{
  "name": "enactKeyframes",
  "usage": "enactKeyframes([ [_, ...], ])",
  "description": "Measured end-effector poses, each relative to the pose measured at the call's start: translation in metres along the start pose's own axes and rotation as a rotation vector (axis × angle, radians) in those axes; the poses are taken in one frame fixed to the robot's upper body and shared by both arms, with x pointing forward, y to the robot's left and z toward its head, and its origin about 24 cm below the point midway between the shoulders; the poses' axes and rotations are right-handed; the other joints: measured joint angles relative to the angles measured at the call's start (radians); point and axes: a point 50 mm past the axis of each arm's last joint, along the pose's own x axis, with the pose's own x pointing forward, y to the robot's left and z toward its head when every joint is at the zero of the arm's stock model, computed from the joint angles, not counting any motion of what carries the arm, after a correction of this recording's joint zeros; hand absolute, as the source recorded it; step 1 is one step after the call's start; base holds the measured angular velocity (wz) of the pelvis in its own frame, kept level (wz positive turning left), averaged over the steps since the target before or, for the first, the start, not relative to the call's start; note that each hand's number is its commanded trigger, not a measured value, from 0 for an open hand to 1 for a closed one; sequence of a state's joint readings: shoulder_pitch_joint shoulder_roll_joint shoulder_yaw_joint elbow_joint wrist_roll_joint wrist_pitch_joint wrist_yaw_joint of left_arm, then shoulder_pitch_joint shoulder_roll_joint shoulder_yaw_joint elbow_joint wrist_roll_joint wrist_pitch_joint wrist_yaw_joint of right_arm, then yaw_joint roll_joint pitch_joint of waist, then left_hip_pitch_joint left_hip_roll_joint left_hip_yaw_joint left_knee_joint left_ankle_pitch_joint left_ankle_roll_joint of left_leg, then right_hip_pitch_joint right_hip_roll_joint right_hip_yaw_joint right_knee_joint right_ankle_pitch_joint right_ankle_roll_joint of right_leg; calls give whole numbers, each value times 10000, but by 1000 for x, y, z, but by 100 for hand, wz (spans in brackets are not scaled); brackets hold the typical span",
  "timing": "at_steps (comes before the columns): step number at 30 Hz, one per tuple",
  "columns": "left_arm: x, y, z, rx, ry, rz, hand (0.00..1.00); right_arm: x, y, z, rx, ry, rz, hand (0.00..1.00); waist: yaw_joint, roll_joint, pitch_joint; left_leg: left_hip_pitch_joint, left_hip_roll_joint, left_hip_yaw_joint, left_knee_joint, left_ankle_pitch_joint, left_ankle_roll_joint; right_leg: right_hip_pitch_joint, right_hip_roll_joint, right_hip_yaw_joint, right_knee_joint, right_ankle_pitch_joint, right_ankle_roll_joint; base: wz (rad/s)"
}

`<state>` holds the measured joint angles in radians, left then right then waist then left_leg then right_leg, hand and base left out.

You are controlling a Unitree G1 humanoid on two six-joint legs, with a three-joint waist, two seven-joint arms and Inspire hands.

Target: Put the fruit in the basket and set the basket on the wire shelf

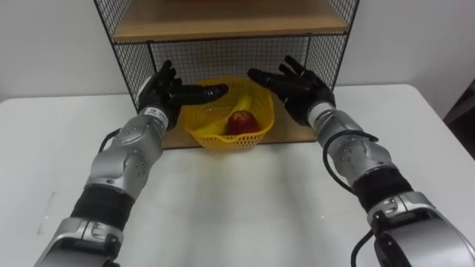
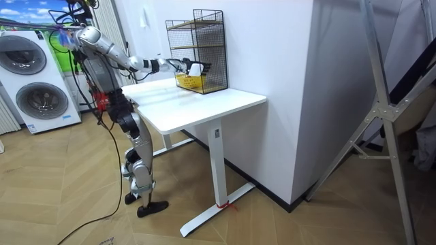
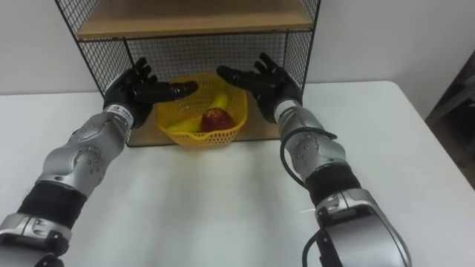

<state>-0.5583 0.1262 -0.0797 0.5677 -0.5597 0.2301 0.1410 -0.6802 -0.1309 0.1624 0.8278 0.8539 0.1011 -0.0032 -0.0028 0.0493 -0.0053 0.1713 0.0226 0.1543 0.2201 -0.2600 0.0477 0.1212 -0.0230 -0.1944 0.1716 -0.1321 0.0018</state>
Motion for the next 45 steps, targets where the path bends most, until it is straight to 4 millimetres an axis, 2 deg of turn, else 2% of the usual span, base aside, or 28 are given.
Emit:
enactKeyframes([
  [2,0,0,2,-46,-109,-63,0,0,1,3,-246,-107,107,0,45,-96,105,-23,3,3,-4,1,-2,-27,7,1,1,0,0,0],
  [4,0,1,4,-124,-158,-110,0,0,-1,6,-246,-219,77,0,61,-156,142,-73,2,12,-3,1,-2,-78,7,1,6,1,-1,0],
  [7,-1,6,10,-290,-414,8,0,-1,0,9,-496,-366,151,0,86,-178,142,-202,-3,50,3,1,-1,-237,4,20,26,9,7,-4],
  [13,-7,2,30,-219,-1382,-210,0,-11,16,35,-2708,-1659,940,0,85,-205,126,-382,12,52,-15,2,-1,-431,61,96,-17,14,4,-3],
  [16,-10,-4,35,8,-1710,-389,0,-19,16,32,-2959,-1919,1151,0,68,-218,116,-214,20,-95,-80,2,-2,-325,82,152,-20,14,4,-8],
  [19,-17,-11,36,314,-2097,-705,0,-26,6,22,-3178,-1749,938,0,40,-261,89,-111,17,-223,-220,4,-5,-311,114,251,-17,14,4,-9],
  [22,-25,-11,27,370,-2125,-826,0,-33,-2,11,-3406,-1517,797,0,37,-272,73,-34,6,-256,-244,5,-6,-309,125,369,-1,14,4,-15],
  [25,-30,-9,18,464,-2021,-821,0,-41,0,9,-3903,-1754,908,0,-77,-311,64,-49,4,-238,-319,5,-7,-341,122,376,-8,14,4,1],
  [31,-41,3,-3,799,-1654,-443,0,-56,-6,-3,-4003,-1731,917,0,-209,-484,-24,187,11,-238,-329,5,-7,-82,123,297,-40,13,5,1],
  [35,-46,3,-6,844,-1677,-499,0,-62,-13,-14,-3959,-1430,758,0,-195,-525,-11,187,-8,-228,-329,5,-7,-40,89,267,-37,13,6,7],
  [45,-73,6,-23,1004,-1951,-574,0,-84,-12,-30,-3999,-1370,1351,0,-180,-498,16,131,10,-207,-344,3,-14,-28,134,246,6,31,-19,0],
])
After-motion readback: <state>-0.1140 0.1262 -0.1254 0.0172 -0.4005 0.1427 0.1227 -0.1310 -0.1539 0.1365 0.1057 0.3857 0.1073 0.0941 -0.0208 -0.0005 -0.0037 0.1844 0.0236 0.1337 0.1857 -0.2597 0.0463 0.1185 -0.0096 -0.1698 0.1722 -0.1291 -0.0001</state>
